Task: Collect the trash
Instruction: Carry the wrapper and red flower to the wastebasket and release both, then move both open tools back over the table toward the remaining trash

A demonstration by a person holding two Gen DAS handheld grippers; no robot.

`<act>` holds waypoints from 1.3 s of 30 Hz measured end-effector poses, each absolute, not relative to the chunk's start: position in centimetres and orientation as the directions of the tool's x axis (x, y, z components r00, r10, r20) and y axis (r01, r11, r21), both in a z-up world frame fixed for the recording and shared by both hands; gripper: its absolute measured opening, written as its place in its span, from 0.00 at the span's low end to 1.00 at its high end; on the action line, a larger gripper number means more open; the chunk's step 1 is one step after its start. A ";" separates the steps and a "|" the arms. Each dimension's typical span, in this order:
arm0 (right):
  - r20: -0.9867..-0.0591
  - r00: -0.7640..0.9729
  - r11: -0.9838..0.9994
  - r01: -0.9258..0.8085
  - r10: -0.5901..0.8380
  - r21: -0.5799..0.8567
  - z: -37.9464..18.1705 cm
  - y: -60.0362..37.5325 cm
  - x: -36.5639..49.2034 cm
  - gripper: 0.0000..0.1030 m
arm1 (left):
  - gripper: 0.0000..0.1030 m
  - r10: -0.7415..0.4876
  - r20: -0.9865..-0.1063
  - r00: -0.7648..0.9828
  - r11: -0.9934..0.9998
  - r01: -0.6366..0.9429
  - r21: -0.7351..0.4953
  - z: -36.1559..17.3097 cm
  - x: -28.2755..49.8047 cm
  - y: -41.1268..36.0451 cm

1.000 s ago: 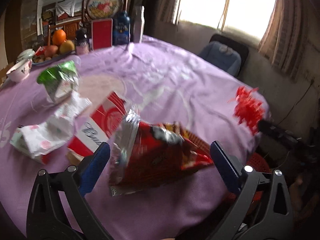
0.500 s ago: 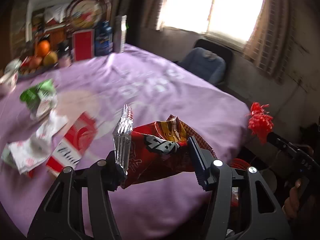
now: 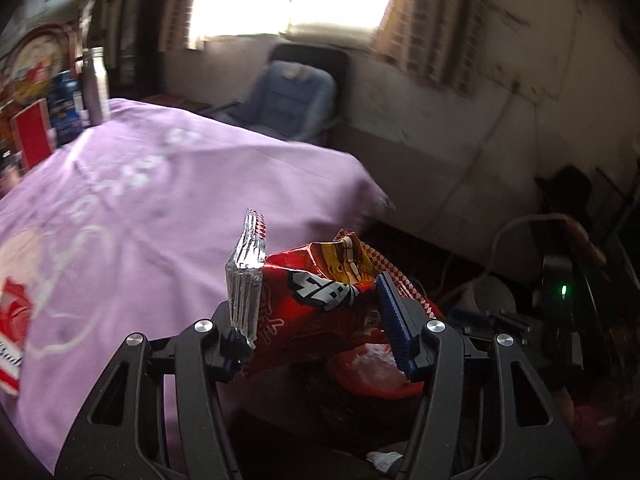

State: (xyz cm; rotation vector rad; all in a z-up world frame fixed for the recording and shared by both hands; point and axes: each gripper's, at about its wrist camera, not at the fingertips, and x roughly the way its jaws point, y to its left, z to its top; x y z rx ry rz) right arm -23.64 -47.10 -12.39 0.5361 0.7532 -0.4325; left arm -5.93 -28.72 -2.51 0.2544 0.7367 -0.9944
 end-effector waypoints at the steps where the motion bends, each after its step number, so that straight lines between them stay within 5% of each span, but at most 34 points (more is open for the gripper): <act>1: -0.729 0.658 0.778 0.553 -0.187 0.300 -12.3 -47.4 -24.1 0.46 | 0.55 -0.667 -0.677 0.313 0.522 0.844 -0.125 -3.0 -6.4 -29.9; 5: -0.696 0.660 0.738 0.613 -0.281 0.283 -11.5 -49.2 -26.1 0.55 | 0.55 -0.664 -0.709 0.237 0.453 0.882 -0.129 -4.8 -7.7 -33.7; 11: -0.686 0.661 0.672 0.660 -0.306 0.336 -12.5 -52.3 -28.8 0.55 | 0.56 -0.631 -0.764 0.139 0.361 0.923 -0.130 -8.0 -9.2 -39.2; 16: -0.701 0.651 0.656 0.669 -0.292 0.349 -13.7 -53.1 -29.3 0.55 | 0.74 -0.595 -0.799 0.084 0.339 0.928 -0.155 -10.0 -9.5 -41.9; 25: -0.698 0.656 0.646 0.671 -0.289 0.363 -13.6 -53.4 -28.7 0.55 | 0.87 -0.584 -0.807 0.086 0.364 0.917 -0.165 -10.1 -8.8 -41.6; 39: -0.679 0.678 0.673 0.645 -0.283 0.363 -11.7 -51.8 -27.9 0.65 | 0.91 -0.616 -0.765 0.185 0.436 0.890 -0.136 -7.3 -7.7 -38.0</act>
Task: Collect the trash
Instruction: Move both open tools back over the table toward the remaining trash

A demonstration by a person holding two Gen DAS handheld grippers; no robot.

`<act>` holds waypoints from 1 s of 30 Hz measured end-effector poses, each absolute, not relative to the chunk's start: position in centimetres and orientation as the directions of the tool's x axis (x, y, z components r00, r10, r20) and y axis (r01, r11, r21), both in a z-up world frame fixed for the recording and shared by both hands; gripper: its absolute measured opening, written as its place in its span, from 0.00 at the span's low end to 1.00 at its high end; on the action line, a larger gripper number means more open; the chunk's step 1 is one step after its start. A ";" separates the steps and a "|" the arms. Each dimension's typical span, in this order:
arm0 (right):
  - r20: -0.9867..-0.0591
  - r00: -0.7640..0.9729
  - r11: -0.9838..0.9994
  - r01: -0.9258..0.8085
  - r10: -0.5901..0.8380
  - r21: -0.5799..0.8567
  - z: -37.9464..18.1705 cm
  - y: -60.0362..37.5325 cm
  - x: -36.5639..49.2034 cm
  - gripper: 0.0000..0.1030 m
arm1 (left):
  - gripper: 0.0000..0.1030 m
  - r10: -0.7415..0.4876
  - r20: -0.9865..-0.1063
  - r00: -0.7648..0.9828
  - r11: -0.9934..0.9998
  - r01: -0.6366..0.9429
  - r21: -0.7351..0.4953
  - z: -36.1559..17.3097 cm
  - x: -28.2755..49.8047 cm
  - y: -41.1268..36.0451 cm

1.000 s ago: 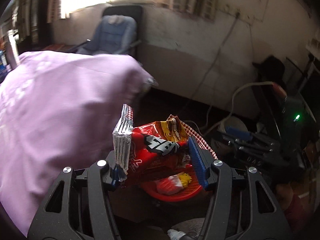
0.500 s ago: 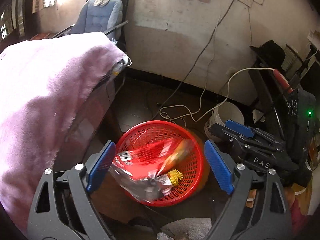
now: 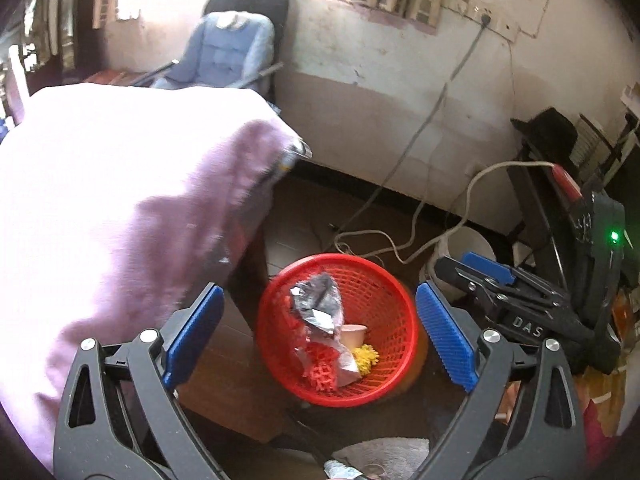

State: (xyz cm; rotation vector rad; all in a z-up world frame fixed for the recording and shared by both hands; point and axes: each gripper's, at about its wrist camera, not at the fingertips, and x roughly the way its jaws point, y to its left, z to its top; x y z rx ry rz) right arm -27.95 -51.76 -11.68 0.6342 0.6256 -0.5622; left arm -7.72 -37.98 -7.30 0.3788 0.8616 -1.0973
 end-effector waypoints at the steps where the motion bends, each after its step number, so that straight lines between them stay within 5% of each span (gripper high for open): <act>1: -0.676 0.679 0.678 0.642 -0.286 0.358 -11.4 -51.4 -27.8 0.70 | 0.91 -0.618 -0.761 0.200 0.444 0.887 -0.127 -7.1 -7.7 -37.8; 7: -0.661 0.694 0.708 0.618 -0.287 0.341 -9.8 -49.5 -27.0 0.87 | 0.93 -0.630 -0.732 0.259 0.492 0.863 -0.118 -5.6 -7.2 -35.3; 17: -0.655 0.726 0.765 0.540 -0.212 0.350 -7.8 -46.1 -24.5 0.92 | 0.93 -0.594 -0.683 0.424 0.637 0.767 -0.077 -3.2 -4.5 -29.0; 30: -0.662 0.735 0.857 0.428 -0.146 0.286 -5.3 -40.0 -19.3 0.94 | 0.93 -0.357 -0.649 0.671 0.894 0.448 -0.028 0.6 6.1 -11.4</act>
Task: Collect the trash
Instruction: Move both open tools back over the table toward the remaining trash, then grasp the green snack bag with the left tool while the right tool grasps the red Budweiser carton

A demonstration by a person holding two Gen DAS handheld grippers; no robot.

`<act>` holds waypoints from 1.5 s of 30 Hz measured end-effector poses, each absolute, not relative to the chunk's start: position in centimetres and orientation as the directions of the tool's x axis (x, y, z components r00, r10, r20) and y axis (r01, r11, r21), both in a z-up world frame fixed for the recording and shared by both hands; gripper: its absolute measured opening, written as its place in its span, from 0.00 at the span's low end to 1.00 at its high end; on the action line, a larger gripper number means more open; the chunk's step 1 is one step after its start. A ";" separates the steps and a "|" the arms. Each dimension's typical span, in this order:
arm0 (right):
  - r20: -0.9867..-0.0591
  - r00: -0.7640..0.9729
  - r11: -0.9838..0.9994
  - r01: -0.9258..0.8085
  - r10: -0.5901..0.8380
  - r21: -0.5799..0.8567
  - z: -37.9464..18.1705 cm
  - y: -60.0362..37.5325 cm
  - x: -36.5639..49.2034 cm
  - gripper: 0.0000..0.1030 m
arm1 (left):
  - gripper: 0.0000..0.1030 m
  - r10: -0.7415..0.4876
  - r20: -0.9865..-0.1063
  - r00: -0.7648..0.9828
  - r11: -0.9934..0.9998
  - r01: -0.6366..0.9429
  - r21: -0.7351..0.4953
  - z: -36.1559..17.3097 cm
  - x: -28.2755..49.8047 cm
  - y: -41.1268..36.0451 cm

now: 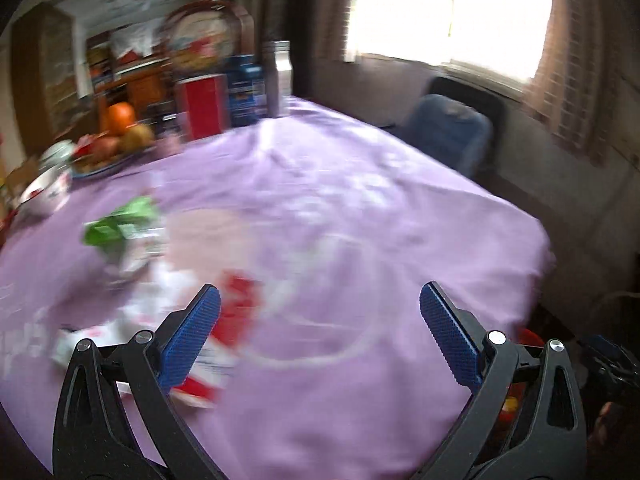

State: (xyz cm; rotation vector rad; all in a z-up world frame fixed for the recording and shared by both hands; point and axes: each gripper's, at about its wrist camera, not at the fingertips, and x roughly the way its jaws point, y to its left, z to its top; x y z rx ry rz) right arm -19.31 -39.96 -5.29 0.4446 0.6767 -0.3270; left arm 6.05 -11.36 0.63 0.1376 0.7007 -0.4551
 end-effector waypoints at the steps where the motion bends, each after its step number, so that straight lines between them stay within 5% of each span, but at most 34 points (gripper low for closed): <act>1: -0.663 0.736 0.864 0.416 -0.137 0.283 -5.1 -39.4 -18.7 0.94 | 0.93 -0.335 -0.651 0.681 0.904 0.427 -0.019 0.8 6.6 -10.3; 7: -0.654 0.754 0.897 0.329 -0.061 0.296 -3.6 -36.4 -15.2 0.94 | 0.93 -0.171 -0.642 0.748 0.961 0.269 0.057 2.2 12.1 -3.3; 16: -0.652 0.758 0.958 0.161 0.035 0.239 -1.7 -29.5 -9.2 0.94 | 0.94 -0.256 -0.723 0.641 0.966 0.193 -0.171 0.3 21.1 2.3; 29: -0.701 0.651 0.949 -0.108 0.292 0.295 -2.4 -17.5 1.8 0.94 | 0.94 -0.170 -0.704 0.690 0.985 0.121 -0.119 -0.5 21.4 4.6; 38: -0.804 0.562 0.977 -0.184 0.193 0.105 -4.8 -11.1 5.5 0.94 | 0.94 -0.136 -0.691 0.710 0.991 0.106 -0.086 0.5 21.0 4.9; 45: -0.744 0.659 0.985 0.172 -0.113 0.003 -3.1 -19.5 5.1 0.93 | 0.94 -0.176 -0.694 0.698 0.984 0.109 -0.140 0.9 21.0 5.6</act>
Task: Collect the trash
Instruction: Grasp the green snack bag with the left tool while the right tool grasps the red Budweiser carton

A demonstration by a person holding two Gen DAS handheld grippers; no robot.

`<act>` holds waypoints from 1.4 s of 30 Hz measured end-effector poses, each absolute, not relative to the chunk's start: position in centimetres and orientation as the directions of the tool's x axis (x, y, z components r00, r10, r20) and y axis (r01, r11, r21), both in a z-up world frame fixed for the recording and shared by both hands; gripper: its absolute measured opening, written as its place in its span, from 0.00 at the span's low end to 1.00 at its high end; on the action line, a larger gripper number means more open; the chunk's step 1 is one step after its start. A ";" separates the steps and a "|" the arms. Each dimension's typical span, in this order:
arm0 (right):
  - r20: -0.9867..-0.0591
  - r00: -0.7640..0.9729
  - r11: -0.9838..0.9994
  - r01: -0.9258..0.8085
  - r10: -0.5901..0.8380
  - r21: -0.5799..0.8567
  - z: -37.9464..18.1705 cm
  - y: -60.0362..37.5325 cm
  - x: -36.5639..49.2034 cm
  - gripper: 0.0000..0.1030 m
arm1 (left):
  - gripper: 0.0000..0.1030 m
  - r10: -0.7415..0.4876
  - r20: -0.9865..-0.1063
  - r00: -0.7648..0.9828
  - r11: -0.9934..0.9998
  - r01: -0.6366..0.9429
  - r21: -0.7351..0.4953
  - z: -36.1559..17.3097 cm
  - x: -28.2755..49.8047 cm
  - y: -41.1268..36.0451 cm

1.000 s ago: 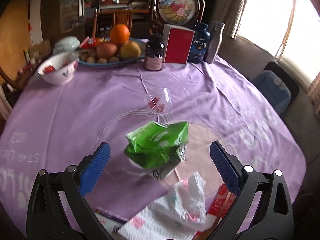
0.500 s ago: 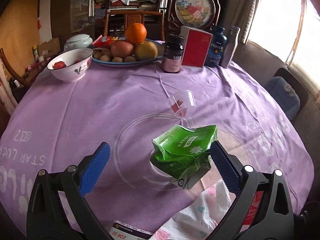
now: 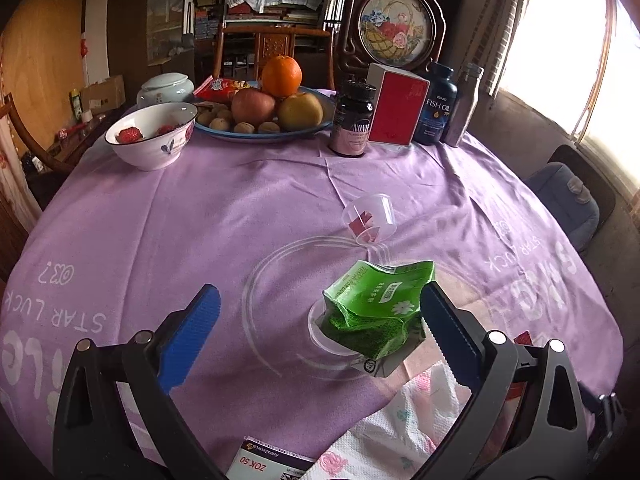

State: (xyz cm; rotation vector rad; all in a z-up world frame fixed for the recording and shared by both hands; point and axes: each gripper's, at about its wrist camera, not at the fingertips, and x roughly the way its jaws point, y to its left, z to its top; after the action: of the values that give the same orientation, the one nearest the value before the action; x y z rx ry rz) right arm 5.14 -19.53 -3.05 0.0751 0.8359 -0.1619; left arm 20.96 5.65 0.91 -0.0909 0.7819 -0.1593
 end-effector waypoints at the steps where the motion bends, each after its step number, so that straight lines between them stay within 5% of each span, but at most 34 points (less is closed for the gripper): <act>1: -0.737 0.667 0.981 0.193 -0.105 0.036 -2.7 -20.8 4.8 0.93 | 0.94 -0.187 -0.693 0.696 0.982 0.113 -0.151 0.9 20.9 5.7; 5: -0.722 0.692 0.978 0.131 0.025 0.159 -2.1 -21.5 4.5 0.93 | 0.94 -0.180 -0.695 0.696 0.984 0.132 -0.123 0.7 20.7 4.9; 13: -0.739 0.673 0.999 -0.011 -0.028 -0.048 -3.1 -17.4 6.5 0.93 | 0.94 -0.175 -0.712 0.680 0.984 0.140 -0.109 0.0 21.0 4.5; 19: -0.777 0.630 0.999 -0.042 0.004 -0.030 -4.1 -17.9 7.4 0.92 | 0.93 -0.197 -0.712 0.674 0.980 0.155 -0.125 -0.1 21.0 4.5; 26: -0.822 0.567 0.998 -0.062 0.055 0.024 -5.4 -18.0 8.4 0.54 | 0.93 -0.285 -0.689 0.666 0.958 0.228 -0.175 0.2 20.6 4.0; 33: -0.816 0.574 0.997 -0.080 0.064 0.021 -5.4 -17.6 8.3 0.50 | 0.93 -0.237 -0.699 0.675 0.958 0.281 -0.054 -1.0 20.4 1.1; 35: -0.814 0.574 0.996 -0.077 0.087 0.052 -5.4 -18.0 8.3 0.51 | 0.85 -0.221 -0.709 0.670 0.955 0.295 -0.019 -1.7 20.5 0.1; 37: -0.813 0.574 0.995 -0.078 0.096 0.063 -5.3 -18.1 8.3 0.52 | 0.65 -0.196 -0.701 0.685 0.953 0.302 0.028 -1.8 20.3 -0.3; 42: -0.813 0.575 0.995 -0.077 0.095 0.062 -5.4 -18.1 8.2 0.52 | 0.64 -0.246 -0.626 0.740 0.954 0.298 -0.022 0.7 18.8 1.1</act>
State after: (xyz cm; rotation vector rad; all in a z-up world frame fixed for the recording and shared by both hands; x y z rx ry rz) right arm 8.23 -18.06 -5.36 0.0203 0.9534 0.1012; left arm 18.79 1.13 0.71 0.0813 0.6750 -0.2990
